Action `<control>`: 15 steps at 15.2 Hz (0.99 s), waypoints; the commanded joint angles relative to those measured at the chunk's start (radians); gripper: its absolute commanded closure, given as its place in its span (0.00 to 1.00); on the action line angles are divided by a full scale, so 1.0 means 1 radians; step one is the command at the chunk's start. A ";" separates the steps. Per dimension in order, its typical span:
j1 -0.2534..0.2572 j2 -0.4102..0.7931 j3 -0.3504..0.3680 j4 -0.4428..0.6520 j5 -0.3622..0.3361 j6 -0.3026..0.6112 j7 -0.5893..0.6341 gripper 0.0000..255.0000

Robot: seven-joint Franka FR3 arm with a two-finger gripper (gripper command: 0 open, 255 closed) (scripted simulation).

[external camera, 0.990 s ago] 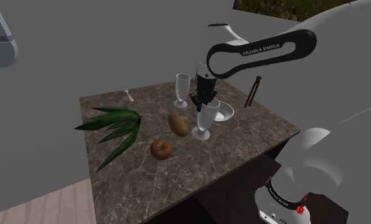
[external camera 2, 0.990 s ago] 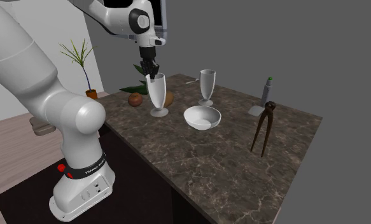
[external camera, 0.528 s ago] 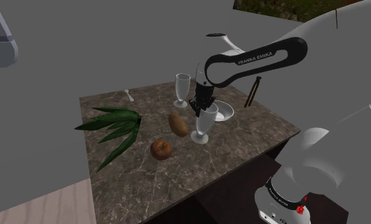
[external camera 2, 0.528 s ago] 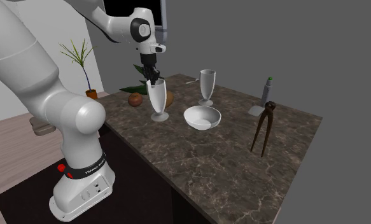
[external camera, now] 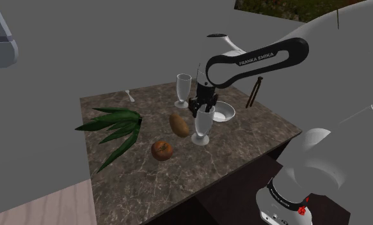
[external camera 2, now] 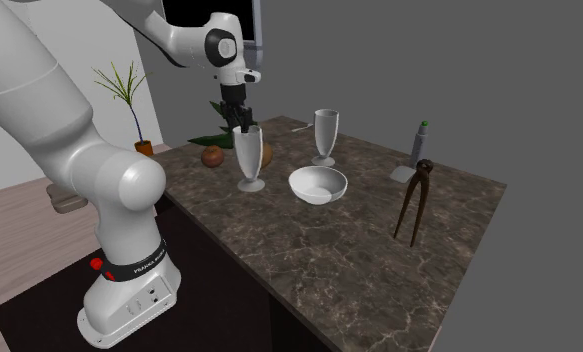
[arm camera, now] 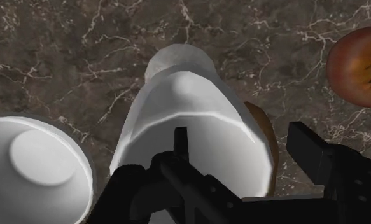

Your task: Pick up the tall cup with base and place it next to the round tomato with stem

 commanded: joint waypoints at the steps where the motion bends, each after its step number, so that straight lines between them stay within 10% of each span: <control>1: 0.000 0.000 0.000 0.000 0.000 0.000 0.000 0.00; 15: 0.000 -0.047 0.001 0.090 0.001 -0.136 -0.001 0.00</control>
